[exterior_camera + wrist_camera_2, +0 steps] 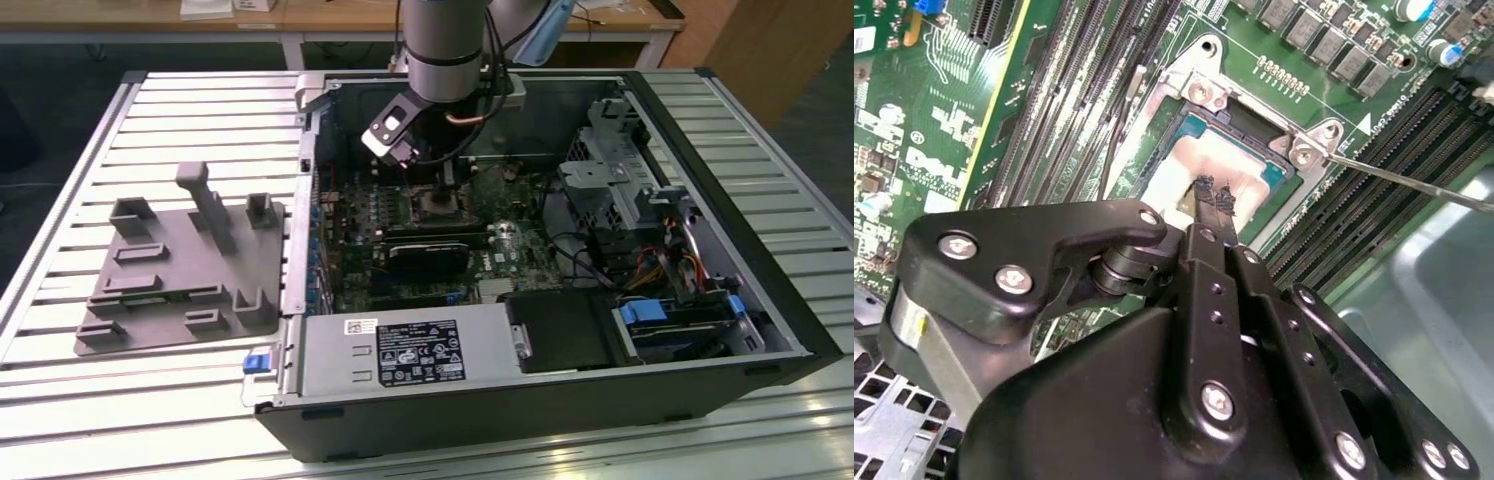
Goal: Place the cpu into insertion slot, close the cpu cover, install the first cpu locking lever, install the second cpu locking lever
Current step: 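Place the cpu into insertion slot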
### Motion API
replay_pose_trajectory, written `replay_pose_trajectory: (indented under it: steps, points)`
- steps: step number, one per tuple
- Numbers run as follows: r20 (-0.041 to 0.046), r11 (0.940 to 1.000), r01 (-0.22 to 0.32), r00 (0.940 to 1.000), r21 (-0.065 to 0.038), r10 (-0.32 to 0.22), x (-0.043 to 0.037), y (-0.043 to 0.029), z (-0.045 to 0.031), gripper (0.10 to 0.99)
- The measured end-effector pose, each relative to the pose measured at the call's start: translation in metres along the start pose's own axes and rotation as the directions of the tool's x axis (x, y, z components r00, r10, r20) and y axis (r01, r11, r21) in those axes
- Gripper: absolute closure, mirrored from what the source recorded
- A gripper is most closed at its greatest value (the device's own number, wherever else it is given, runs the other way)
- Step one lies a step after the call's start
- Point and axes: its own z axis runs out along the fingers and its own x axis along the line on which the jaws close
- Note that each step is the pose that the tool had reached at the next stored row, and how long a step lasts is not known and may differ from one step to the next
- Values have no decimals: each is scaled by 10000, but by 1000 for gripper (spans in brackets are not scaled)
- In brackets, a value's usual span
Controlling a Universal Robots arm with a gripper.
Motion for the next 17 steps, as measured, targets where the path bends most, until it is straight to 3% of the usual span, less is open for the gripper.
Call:
replay_pose_trajectory:
  steps: [6, 17]
  points:
    - [1, 10000, 0, 10000, -2, 0, 0, 6, -85, 984]
    - [7, 10000, 1, 10000, -21, -1, 2, 21, -315, 984]
